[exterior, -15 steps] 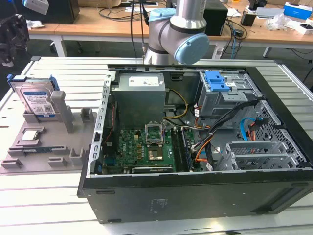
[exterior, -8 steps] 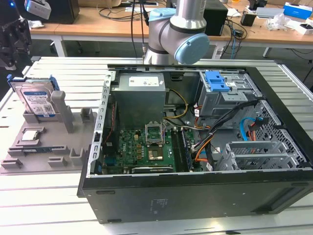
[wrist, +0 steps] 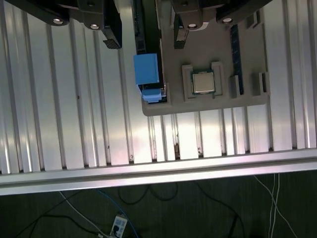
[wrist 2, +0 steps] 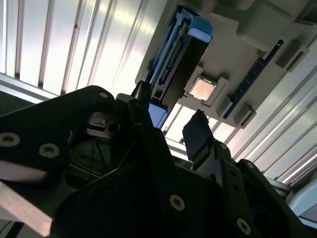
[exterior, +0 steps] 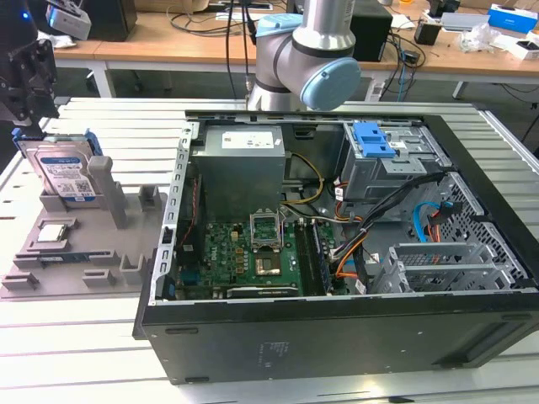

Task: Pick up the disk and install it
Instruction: 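Pick up the disk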

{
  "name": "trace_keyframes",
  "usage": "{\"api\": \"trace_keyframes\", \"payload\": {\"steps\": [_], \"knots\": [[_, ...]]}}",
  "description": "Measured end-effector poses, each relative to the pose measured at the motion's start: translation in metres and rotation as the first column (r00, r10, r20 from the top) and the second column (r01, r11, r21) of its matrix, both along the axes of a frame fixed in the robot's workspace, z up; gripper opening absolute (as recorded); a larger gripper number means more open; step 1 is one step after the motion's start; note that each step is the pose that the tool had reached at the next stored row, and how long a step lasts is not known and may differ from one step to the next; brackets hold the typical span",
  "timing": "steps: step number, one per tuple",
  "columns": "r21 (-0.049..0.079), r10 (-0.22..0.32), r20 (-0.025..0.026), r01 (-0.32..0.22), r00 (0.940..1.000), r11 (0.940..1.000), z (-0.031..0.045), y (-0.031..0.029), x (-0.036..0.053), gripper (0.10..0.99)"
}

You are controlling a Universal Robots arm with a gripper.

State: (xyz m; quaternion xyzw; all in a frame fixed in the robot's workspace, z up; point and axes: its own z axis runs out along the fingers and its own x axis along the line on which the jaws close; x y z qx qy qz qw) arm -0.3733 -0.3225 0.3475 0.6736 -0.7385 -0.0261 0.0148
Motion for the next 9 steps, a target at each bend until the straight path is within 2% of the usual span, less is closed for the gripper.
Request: {"api": "trace_keyframes", "payload": {"steps": [9], "knots": [[-0.004,0.000,0.0001,0.000,1.0000,1.0000,-0.0167,0.0000,0.0025,0.541]]}}
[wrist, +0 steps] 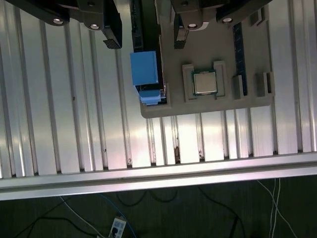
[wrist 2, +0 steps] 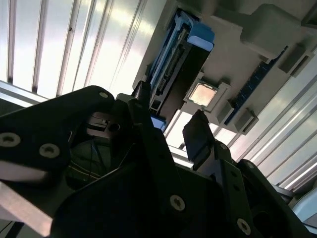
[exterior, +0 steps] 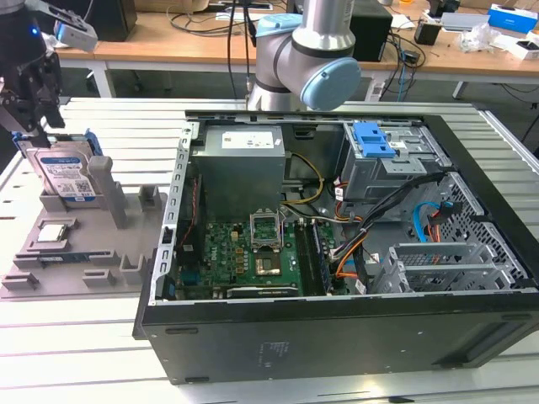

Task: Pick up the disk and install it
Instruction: 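Pick up the disk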

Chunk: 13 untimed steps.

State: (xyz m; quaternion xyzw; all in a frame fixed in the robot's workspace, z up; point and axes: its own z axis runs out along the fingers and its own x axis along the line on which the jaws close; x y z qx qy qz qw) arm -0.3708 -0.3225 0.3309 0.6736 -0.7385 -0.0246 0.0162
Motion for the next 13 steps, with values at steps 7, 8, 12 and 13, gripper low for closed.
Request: {"api": "trace_keyframes", "payload": {"steps": [7,8,12,13], "knots": [[-0.002,0.005,-0.0002,-0.005,1.0000,1.0000,-0.0099,0.0010,0.0002,0.541],[-0.002,0.008,-0.0002,-0.008,1.0000,1.0000,-0.0104,0.0019,0.0002,0.541],[-0.002,0.034,-0.0001,-0.034,0.9994,0.9994,-0.0157,0.0079,-0.0033,0.541],[-0.002,0.039,0.0001,-0.039,0.9992,0.9992,-0.0179,0.0078,-0.0042,0.541]]}}
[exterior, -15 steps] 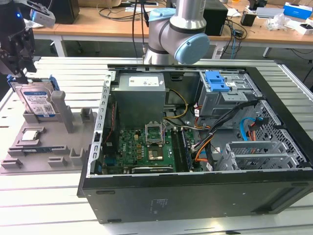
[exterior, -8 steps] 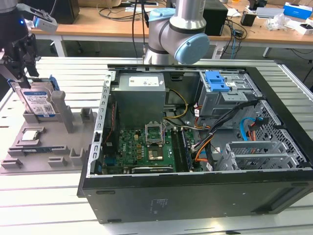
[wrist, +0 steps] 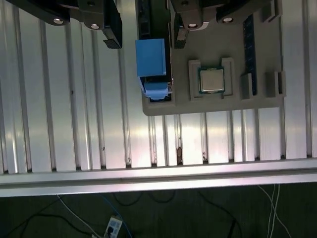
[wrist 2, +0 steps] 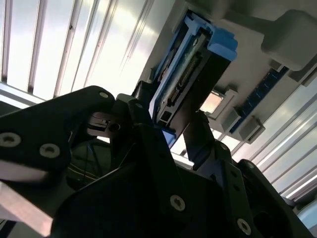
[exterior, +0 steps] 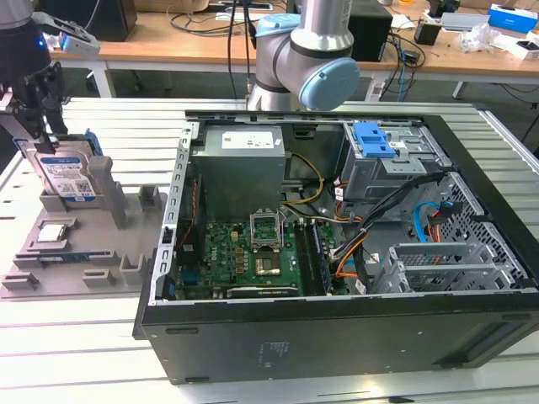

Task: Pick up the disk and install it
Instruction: 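Pick up the disk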

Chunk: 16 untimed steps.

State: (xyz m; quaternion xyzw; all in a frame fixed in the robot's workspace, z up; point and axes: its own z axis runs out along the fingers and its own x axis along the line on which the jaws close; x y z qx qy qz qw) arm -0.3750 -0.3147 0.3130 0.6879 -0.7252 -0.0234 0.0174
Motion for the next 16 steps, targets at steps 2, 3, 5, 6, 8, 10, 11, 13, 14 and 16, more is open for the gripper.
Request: {"api": "trace_keyframes", "payload": {"steps": [2,3,5,6,8,10,11,13,14,16], "knots": [[0.000,0.004,0.0000,-0.004,1.0000,1.0000,-0.0022,-0.0004,-0.0008,0.541],[0.000,0.007,-0.0001,-0.007,1.0000,1.0000,-0.0040,-0.0006,-0.0012,0.541],[0.000,0.013,-0.0002,-0.013,0.9999,0.9999,-0.0080,-0.0011,-0.0019,0.541],[0.000,0.015,-0.0001,-0.015,0.9999,0.9999,-0.0090,-0.0012,-0.0020,0.541],[0.000,0.019,-0.0001,-0.019,0.9998,0.9998,-0.0119,-0.0014,-0.0022,0.541],[0.000,0.023,-0.0002,-0.023,0.9997,0.9997,-0.0155,-0.0015,-0.0023,0.541],[0.000,0.025,-0.0001,-0.025,0.9997,0.9997,-0.0171,-0.0015,-0.0023,0.541],[0.000,0.029,0.0000,-0.029,0.9996,0.9996,-0.0213,-0.0016,-0.0024,0.541],[0.000,0.030,-0.0003,-0.030,0.9995,0.9995,-0.0222,-0.0015,-0.0033,0.541],[0.000,0.031,-0.0001,-0.031,0.9995,0.9995,-0.0229,-0.0015,-0.0051,0.541]]}}
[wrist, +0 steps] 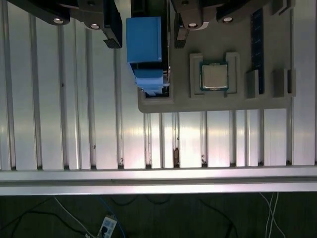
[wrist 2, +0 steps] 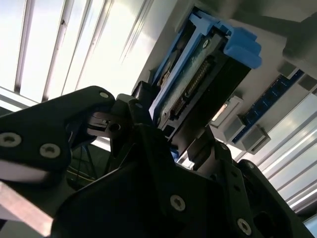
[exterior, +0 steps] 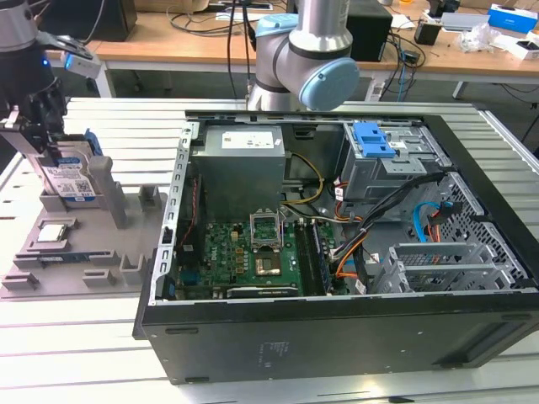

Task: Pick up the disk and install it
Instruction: 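Pick up the disk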

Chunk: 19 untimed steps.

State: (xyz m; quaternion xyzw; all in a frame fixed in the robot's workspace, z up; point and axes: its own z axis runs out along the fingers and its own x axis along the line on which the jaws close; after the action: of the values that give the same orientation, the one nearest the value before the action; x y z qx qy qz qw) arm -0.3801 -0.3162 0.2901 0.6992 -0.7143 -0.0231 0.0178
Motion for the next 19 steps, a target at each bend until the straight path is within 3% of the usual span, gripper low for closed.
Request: {"api": "trace_keyframes", "payload": {"steps": [7,8,9,10,12,19], "knots": [[-0.002,0.003,0.0009,-0.003,1.0000,1.0000,-0.0012,0.0000,-0.0007,0.541],[-0.001,0.002,0.0106,-0.002,0.9999,1.0000,-0.0015,0.0001,-0.0008,0.541],[-0.001,0.003,0.0319,-0.003,0.9995,1.0000,-0.0016,0.0000,-0.0007,0.541],[-0.002,0.003,0.0389,-0.003,0.9992,1.0000,-0.0015,-0.0001,-0.0007,0.541],[-0.002,0.003,0.0440,-0.003,0.9990,1.0000,-0.0016,0.0000,-0.0007,0.541],[-0.009,0.003,0.0440,-0.003,0.9990,1.0000,-0.0071,0.0000,-0.0053,0.541]]}}
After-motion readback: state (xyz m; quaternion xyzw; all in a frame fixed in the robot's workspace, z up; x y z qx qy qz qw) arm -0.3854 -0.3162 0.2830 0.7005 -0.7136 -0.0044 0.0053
